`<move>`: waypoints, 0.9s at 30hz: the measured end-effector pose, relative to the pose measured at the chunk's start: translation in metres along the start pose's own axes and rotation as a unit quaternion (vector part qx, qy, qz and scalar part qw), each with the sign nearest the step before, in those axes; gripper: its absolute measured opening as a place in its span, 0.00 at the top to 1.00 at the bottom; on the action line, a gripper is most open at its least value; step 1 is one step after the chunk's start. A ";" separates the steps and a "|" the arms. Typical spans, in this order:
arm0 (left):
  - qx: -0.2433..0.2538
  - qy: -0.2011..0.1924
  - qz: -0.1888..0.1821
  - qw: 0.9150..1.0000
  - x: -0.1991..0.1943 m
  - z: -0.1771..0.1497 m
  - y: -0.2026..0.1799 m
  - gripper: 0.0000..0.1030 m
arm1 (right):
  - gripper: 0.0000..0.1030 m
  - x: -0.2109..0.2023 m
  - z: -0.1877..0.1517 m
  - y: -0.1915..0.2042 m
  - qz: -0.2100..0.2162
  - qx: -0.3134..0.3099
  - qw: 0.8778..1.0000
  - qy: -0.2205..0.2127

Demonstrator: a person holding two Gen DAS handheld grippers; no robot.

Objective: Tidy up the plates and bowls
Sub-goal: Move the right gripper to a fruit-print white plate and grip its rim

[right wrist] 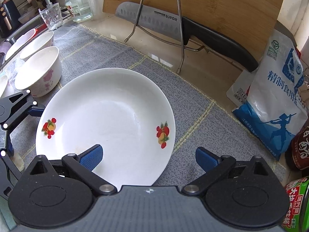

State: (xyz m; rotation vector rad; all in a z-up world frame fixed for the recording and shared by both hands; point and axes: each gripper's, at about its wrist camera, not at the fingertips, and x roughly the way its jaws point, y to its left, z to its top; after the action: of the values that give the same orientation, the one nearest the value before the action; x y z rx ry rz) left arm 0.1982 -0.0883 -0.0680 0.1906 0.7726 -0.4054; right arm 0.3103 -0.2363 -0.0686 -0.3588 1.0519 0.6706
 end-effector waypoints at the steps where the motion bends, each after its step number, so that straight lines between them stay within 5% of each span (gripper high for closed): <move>1: -0.001 0.002 0.000 1.000 0.000 0.001 0.000 0.00 | 0.00 0.002 0.001 -0.001 0.006 0.000 1.000 0.004; 13: 0.005 -0.001 -0.005 1.000 0.001 0.001 0.000 0.00 | 0.00 0.021 0.021 -0.001 0.084 -0.032 0.996 0.007; 27: 0.012 -0.003 -0.012 1.000 0.001 0.003 0.001 0.00 | 0.00 0.030 0.036 0.005 0.096 -0.067 0.993 0.031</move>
State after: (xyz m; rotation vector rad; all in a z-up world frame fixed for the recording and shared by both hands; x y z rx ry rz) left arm 0.2017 -0.0892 -0.0666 0.2022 0.7652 -0.4375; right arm 0.3411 -0.2017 -0.0779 -0.3995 1.1133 0.9103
